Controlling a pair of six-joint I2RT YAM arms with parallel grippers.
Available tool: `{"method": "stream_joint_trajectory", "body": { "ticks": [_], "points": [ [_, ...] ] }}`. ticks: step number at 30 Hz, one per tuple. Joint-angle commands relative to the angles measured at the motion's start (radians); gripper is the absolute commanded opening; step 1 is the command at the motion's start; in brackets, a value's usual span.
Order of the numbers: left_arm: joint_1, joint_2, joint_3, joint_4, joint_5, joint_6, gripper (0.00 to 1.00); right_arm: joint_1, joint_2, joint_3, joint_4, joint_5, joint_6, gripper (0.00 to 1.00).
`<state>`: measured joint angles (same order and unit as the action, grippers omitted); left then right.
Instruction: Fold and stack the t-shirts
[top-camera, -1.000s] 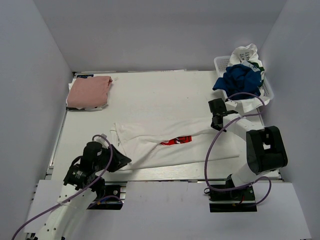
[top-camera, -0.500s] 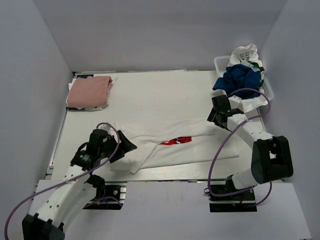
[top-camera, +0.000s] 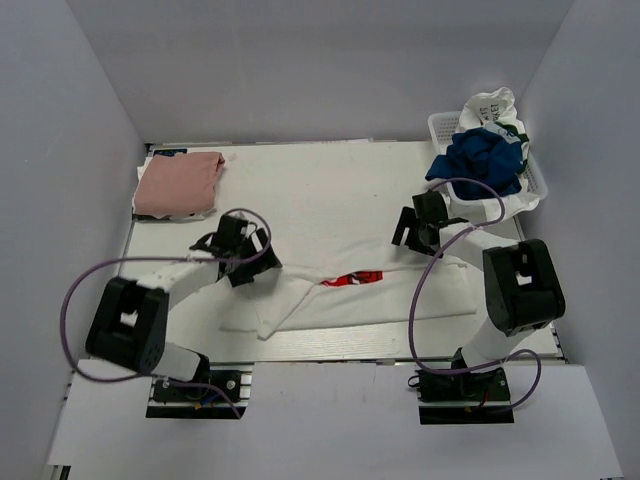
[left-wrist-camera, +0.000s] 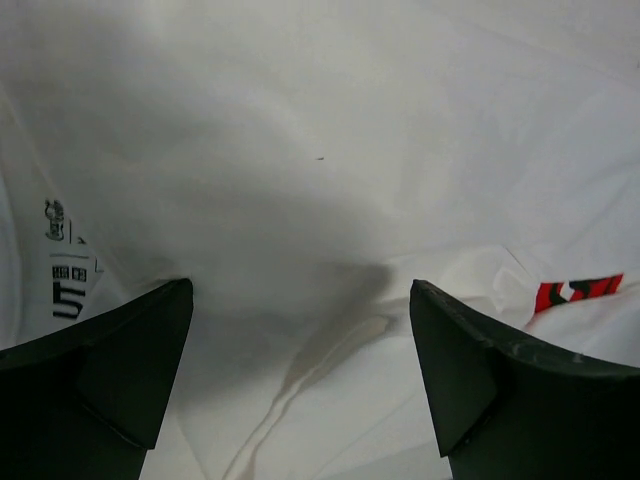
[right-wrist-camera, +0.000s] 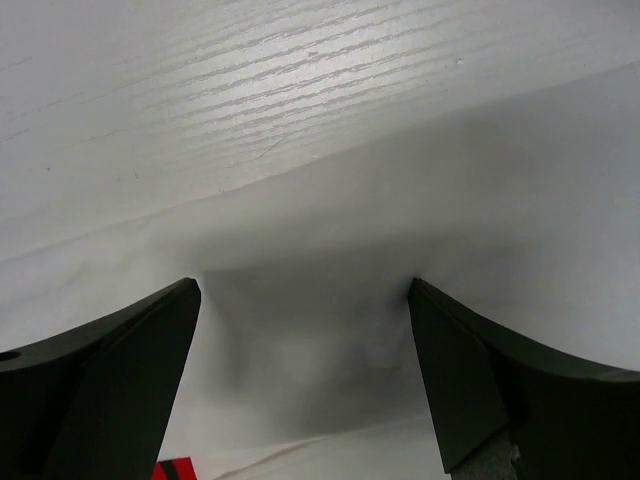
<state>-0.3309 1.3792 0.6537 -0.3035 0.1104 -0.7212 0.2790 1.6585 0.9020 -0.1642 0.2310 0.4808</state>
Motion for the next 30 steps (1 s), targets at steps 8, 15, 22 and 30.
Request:
{"method": "stream_joint_trajectory", "body": {
  "ticks": [8, 15, 22, 30],
  "points": [
    [0.041, 0.872, 0.917, -0.103, -0.042, 0.262, 1.00, 0.169, -0.244, -0.264, -0.087, -0.129, 0.152, 0.90],
    [0.032, 1.410, 1.833, -0.126, 0.260, 0.278, 1.00, 0.540, -0.353, -0.417, -0.057, -0.283, 0.216, 0.90],
    [-0.023, 1.500, 1.870, 0.090, 0.282, 0.226, 1.00, 0.776, -0.350, -0.370, 0.021, -0.463, -0.014, 0.90],
    [-0.023, 1.456, 1.802, 0.250, 0.305, 0.190, 1.00, 0.833, -0.312, -0.272, 0.092, -0.438, -0.131, 0.90]
  ]
}}
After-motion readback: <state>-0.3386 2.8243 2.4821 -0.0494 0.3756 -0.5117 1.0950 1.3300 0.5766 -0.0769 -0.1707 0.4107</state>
